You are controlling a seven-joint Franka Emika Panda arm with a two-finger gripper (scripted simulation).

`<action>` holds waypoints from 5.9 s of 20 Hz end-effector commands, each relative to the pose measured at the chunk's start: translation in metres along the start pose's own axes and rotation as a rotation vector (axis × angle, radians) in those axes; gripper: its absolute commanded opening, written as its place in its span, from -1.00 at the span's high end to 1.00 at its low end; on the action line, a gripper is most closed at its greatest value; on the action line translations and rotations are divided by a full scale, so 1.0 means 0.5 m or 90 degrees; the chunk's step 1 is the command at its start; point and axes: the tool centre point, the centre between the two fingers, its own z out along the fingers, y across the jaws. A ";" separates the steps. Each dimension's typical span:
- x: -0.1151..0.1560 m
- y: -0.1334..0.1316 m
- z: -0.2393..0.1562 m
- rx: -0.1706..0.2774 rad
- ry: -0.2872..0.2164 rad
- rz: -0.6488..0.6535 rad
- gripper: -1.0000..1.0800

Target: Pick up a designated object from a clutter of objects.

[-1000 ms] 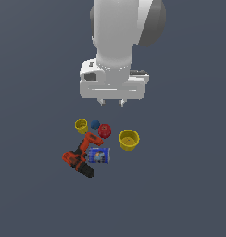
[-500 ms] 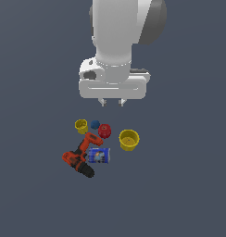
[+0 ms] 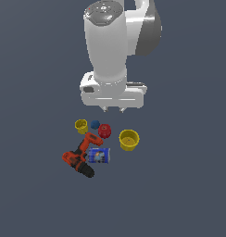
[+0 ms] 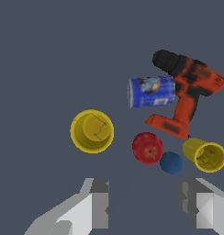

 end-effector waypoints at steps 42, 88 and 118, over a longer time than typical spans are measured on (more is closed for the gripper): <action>-0.044 -0.071 0.397 0.283 -0.339 0.507 -0.23; -0.021 0.154 -0.022 0.279 -0.339 0.511 1.00; 0.019 0.312 -0.316 0.284 -0.339 0.507 1.00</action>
